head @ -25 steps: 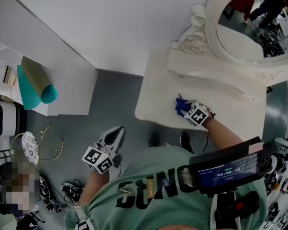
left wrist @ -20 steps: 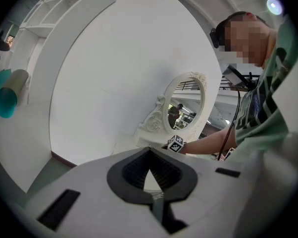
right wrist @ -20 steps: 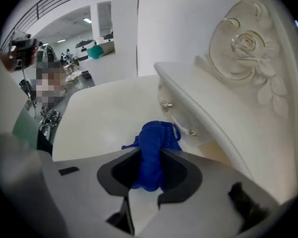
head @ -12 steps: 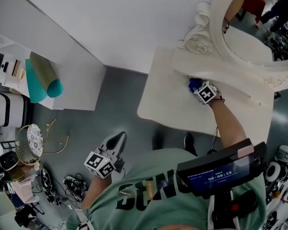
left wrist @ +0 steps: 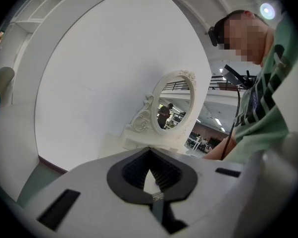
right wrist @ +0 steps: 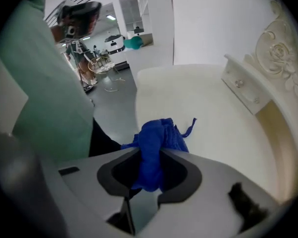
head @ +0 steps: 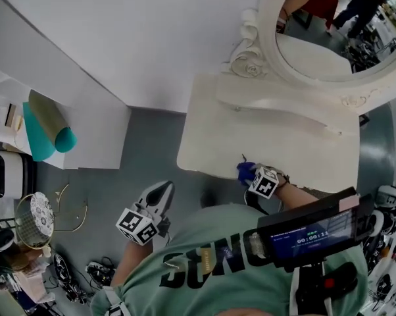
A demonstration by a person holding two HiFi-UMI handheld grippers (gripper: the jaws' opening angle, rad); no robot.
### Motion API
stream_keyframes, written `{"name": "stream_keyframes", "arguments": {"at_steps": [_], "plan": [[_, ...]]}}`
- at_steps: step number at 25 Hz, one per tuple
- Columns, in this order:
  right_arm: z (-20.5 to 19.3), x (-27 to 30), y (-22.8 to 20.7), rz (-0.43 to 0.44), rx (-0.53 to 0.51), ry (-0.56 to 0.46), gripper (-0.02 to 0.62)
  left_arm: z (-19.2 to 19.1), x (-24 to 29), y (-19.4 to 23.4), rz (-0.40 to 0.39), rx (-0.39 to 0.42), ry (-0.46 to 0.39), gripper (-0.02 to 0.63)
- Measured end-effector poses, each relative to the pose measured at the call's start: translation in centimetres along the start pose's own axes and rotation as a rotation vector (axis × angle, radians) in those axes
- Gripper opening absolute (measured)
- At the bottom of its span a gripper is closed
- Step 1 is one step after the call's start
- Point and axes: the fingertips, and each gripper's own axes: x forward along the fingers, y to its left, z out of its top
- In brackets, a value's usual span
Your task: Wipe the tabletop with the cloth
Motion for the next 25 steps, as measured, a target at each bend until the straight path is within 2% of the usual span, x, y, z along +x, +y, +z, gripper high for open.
{"name": "stream_keyframes", "arguments": {"at_steps": [3,6,8,10,13,17,22,25], "plan": [[-0.7,-0.3,3.0,0.04,-0.004,-0.028,0.106,0.3,0.9,-0.6,0.004,0.009,-0.008,-0.002],[-0.5,-1.2,1.4,0.037,-0.005,-0.096,0.106,0.3,1.7,-2.2,0.023,0.016,-0.008,-0.002],[-0.3,-2.3,-3.7,-0.046,0.046,-0.165,0.106,-0.2,2.4,-3.4,0.045,0.015,0.004,-0.002],[-0.2,-3.4,-10.8,-0.158,0.133,-0.219,0.106,-0.9,3.3,-4.8,0.071,0.003,0.014,-0.002],[-0.4,-4.6,-19.8,-0.292,0.216,-0.257,0.107,-2.1,5.1,-7.2,0.118,-0.017,0.021,-0.002],[-0.2,-4.9,-25.9,-0.366,0.252,-0.291,0.107,-4.1,7.0,-10.7,0.177,-0.023,0.041,-0.002],[1.1,-3.6,-26.6,-0.359,0.273,-0.293,0.109,-5.9,7.0,-12.9,0.235,-0.026,0.066,-0.002],[1.0,-3.4,-22.8,-0.263,0.162,-0.257,0.107,-5.6,8.3,-14.5,0.24,-0.015,0.064,-0.002]]}}
